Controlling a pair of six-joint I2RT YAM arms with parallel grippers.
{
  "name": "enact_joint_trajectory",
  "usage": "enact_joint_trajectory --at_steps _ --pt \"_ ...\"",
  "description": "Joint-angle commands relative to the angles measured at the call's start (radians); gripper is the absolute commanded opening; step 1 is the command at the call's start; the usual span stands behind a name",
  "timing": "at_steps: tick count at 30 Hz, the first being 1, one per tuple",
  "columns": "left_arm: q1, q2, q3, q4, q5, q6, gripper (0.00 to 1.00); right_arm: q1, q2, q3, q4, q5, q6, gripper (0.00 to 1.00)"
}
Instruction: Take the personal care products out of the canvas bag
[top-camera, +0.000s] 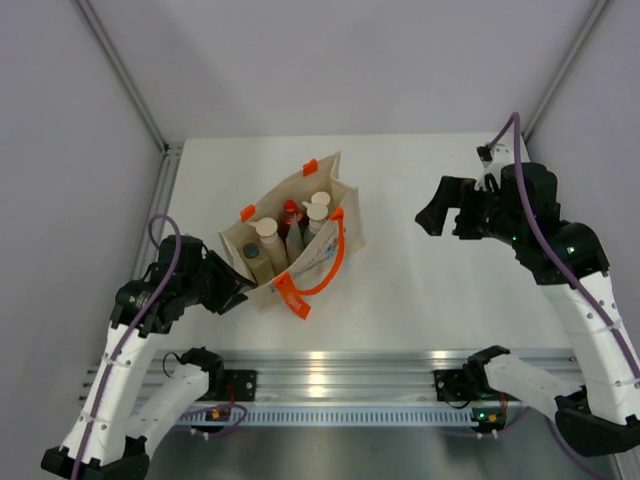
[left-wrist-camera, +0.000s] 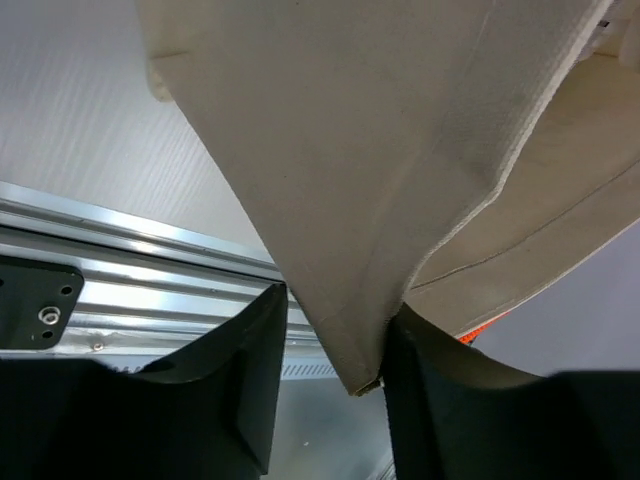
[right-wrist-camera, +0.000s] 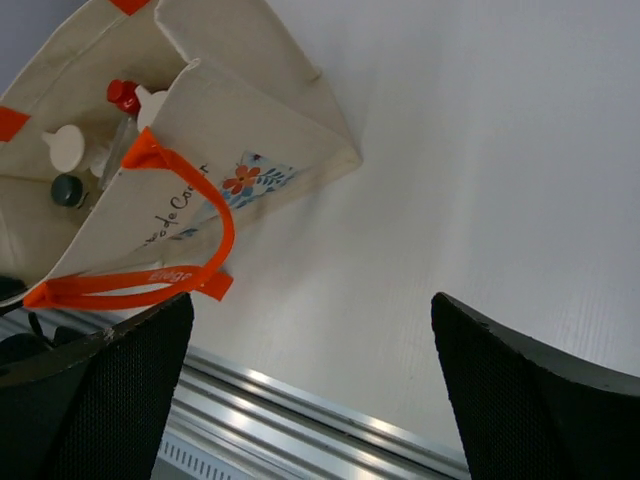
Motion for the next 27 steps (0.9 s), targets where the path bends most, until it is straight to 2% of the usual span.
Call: enact_joint_trajectory --at_steps 1,4,5,6,7,8,14,17,22,27 --pt "-0.001 -0.023 -0.057 0.014 -0.016 -0.014 0.40 -0.012 -0.006 0.016 0.076 -0.178 0.006 0.99" --pt "-0.001 -0.022 -0.095 0.040 0.004 0.002 0.37 0.038 0.049 0.040 0.125 -0.239 0.034 1.00" --pt "-0.001 -0.017 -0.112 0.059 0.007 0.006 0.34 0.096 0.068 0.071 0.133 -0.232 0.035 1.00" --pt "-0.001 -0.015 -0.120 0.066 0.007 0.009 0.28 0.128 0.106 0.091 0.136 -0.200 0.038 0.99" --pt "-0.001 -0.014 -0.126 0.072 0.004 0.007 0.09 0.159 0.125 0.111 0.145 -0.187 0.038 0.99" --pt "-0.001 -0.012 -0.132 0.073 -0.013 0.004 0.01 0.226 0.144 0.147 0.151 -0.174 0.034 0.99" --pt "-0.001 -0.069 -0.187 0.068 -0.085 -0.069 0.00 0.487 0.368 0.328 0.155 -0.040 0.000 0.87" --pt "-0.001 -0.088 -0.196 0.065 -0.111 -0.108 0.00 0.573 0.490 0.420 0.155 0.020 -0.031 0.83" --pt "-0.001 -0.072 -0.123 -0.024 -0.238 -0.120 0.00 0.659 0.695 0.574 0.153 0.055 -0.067 0.75" --pt "-0.001 -0.071 -0.072 -0.073 -0.298 -0.134 0.00 0.741 0.871 0.726 0.153 0.139 -0.104 0.65"
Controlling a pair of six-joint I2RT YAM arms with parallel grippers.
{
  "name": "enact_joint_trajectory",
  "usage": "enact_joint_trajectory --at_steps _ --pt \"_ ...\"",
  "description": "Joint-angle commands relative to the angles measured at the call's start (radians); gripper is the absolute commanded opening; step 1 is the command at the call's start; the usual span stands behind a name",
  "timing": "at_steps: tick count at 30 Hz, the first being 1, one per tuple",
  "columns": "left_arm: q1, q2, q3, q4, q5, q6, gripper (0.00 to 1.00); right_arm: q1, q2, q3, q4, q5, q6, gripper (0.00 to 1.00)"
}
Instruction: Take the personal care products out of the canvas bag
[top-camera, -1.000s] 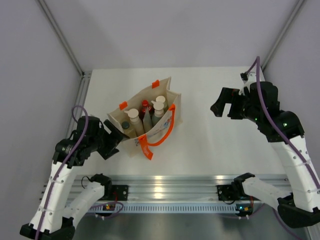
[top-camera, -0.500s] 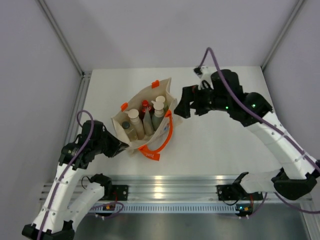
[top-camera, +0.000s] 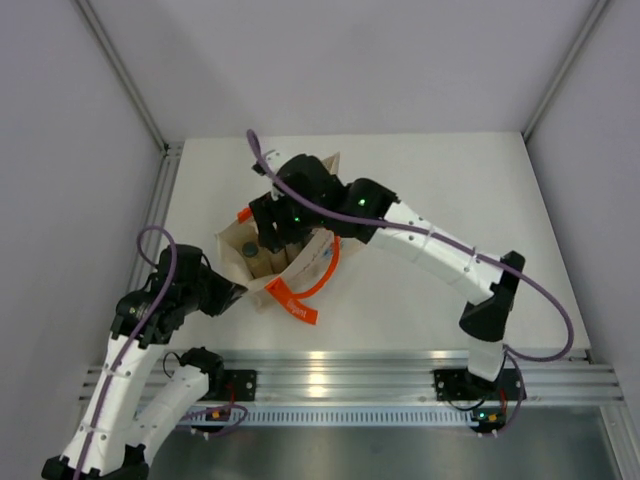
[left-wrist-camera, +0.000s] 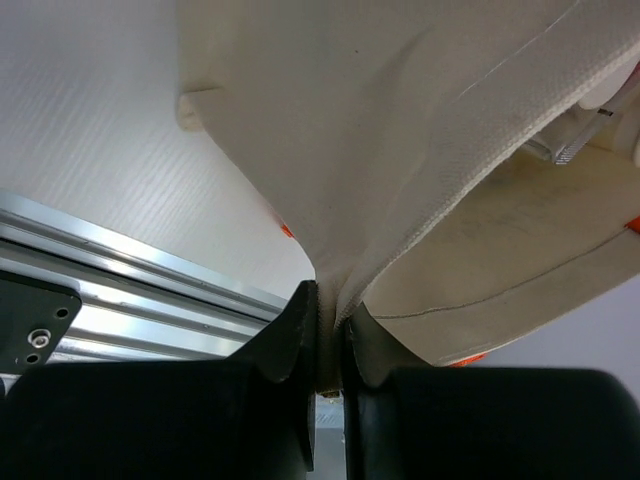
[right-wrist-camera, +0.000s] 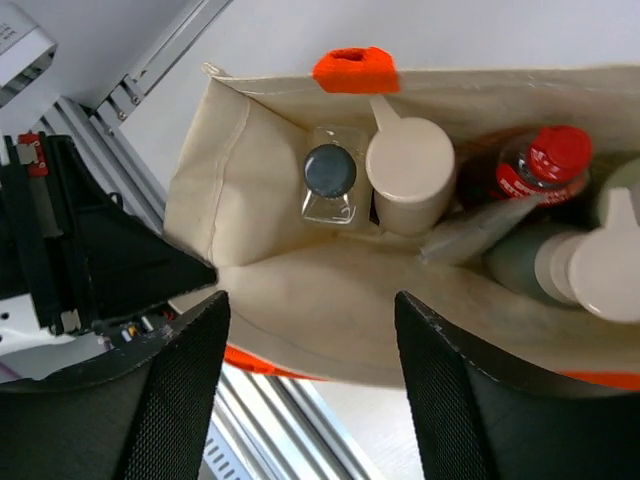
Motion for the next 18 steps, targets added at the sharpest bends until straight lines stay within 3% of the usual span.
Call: enact_joint_trajectory --at_steps 1,18 --pt "0.008 0.015 0.027 -0.125 -0.189 -0.022 0.00 0.053 0.075 0.105 0.045 0.091 -0.041 0.64" --pt "0.008 0.031 0.075 -0.132 -0.186 -0.005 0.00 0.116 0.365 0.204 0.091 0.217 -0.045 0.52"
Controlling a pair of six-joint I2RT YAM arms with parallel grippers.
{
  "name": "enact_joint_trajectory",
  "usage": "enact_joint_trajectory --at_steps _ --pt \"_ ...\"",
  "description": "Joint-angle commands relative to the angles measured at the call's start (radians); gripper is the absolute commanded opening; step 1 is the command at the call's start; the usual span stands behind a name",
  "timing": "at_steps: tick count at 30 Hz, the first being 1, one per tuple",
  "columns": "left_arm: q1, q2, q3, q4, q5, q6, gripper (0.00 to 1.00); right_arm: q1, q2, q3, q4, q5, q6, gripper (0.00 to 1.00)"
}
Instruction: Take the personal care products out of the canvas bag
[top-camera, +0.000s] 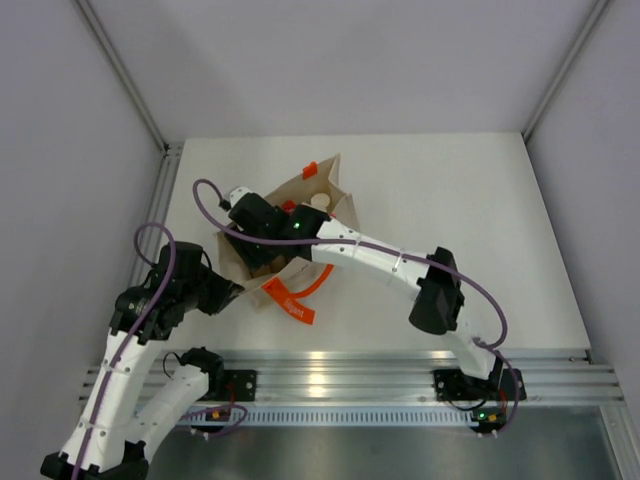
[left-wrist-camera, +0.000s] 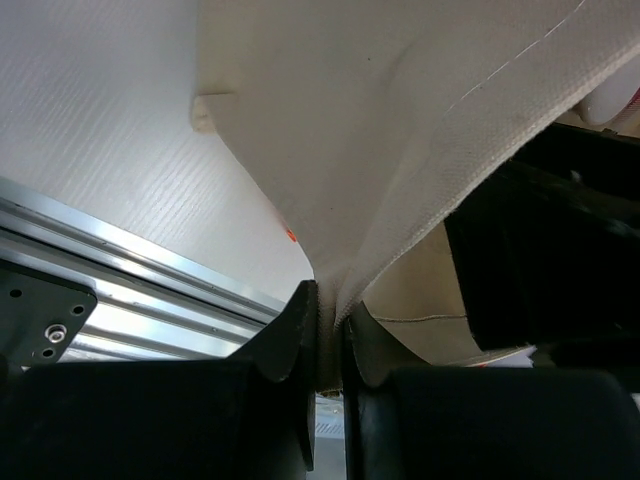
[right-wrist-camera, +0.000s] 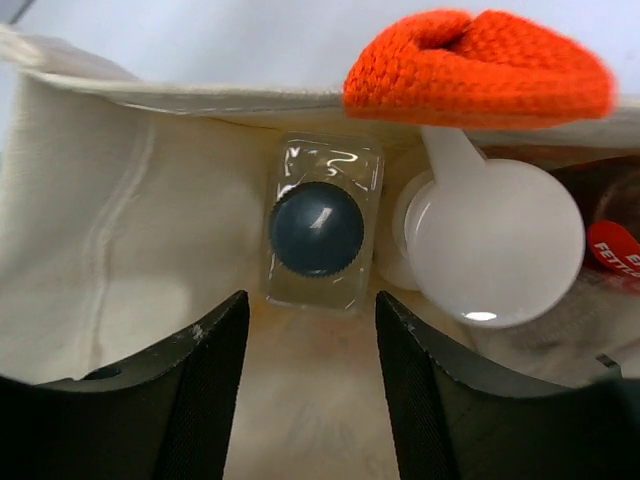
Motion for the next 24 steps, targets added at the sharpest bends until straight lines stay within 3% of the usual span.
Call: enact_joint_trajectory --at_steps 1,19,22,23,24 --pt "0.009 0.004 0.041 -0.089 -0.133 0.003 0.00 0.019 0.036 0.056 0.077 0.055 -0.006 0.52" --pt "0.009 0.010 0.053 -0.089 -0.112 0.042 0.00 0.010 0.179 0.066 0.228 0.140 0.023 0.56" --pt "0.009 0.006 0.053 -0.089 -0.112 0.042 0.00 0.010 0.182 0.063 0.245 0.158 0.029 0.40" --pt "0.009 0.006 0.053 -0.089 -0.113 0.042 0.00 0.010 0.173 0.060 0.246 0.167 0.029 0.23" --pt "0.009 0.006 0.053 -0.089 -0.115 0.042 0.00 0.012 0.164 0.054 0.257 0.172 0.031 0.15"
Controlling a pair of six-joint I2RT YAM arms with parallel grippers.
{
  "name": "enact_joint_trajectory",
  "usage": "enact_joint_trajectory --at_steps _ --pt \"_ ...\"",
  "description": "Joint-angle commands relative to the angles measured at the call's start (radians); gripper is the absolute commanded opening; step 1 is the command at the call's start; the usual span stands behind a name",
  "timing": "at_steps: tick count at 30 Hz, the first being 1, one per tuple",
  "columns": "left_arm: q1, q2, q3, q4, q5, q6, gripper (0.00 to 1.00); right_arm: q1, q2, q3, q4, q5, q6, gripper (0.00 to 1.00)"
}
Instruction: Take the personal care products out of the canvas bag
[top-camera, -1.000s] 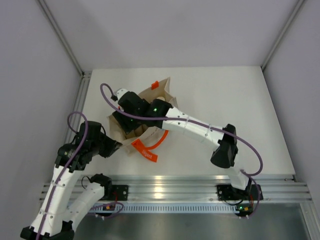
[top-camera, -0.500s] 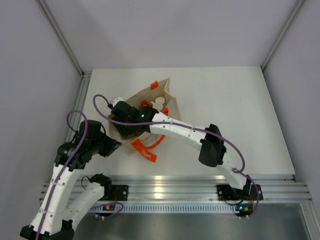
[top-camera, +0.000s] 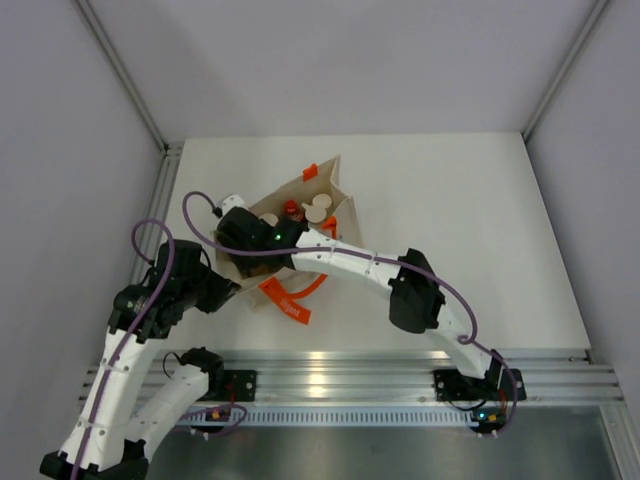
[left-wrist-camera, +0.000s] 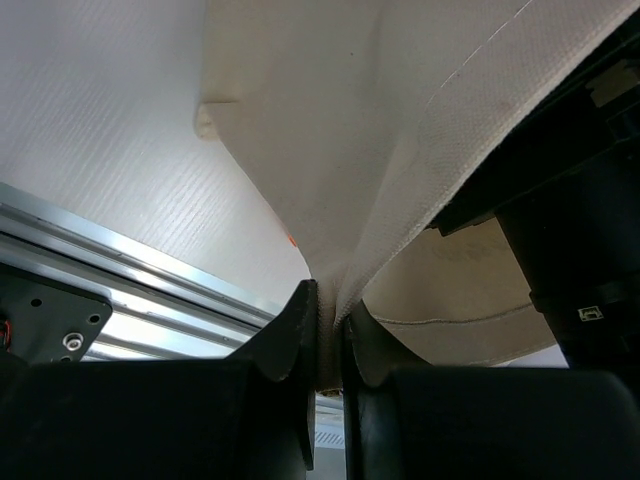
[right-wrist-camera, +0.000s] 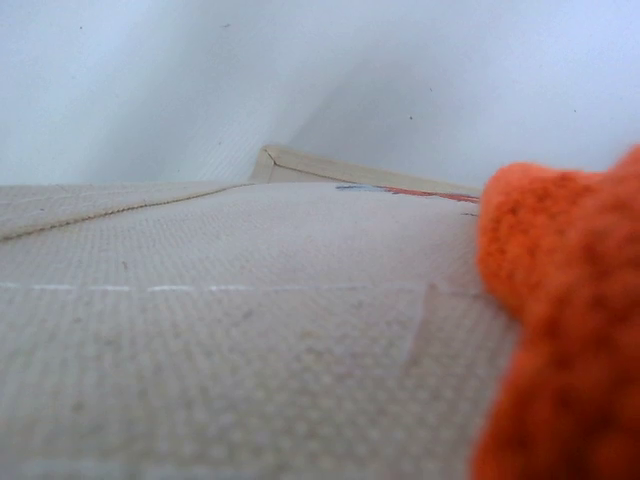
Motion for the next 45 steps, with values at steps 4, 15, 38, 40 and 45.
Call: enact_joint_trajectory --at_steps 4,15,38,40,45 --pt "0.009 -0.014 0.022 -0.079 -0.085 0.008 0.00 0.009 -0.072 -0.037 0.165 0.088 0.019 0.00" --pt "0.009 -0.007 0.020 -0.077 -0.097 -0.011 0.00 0.009 -0.249 -0.019 0.181 0.041 -0.030 0.00" --pt "0.009 0.018 0.035 -0.076 -0.128 -0.044 0.00 0.009 -0.661 -0.013 0.057 0.148 -0.105 0.00" --pt "0.009 0.018 0.032 -0.076 -0.128 -0.049 0.00 -0.011 -0.719 -0.017 0.043 0.178 -0.108 0.00" --pt "0.009 0.018 0.034 -0.074 -0.126 -0.058 0.00 -0.106 -0.847 -0.078 -0.018 0.258 -0.114 0.00"
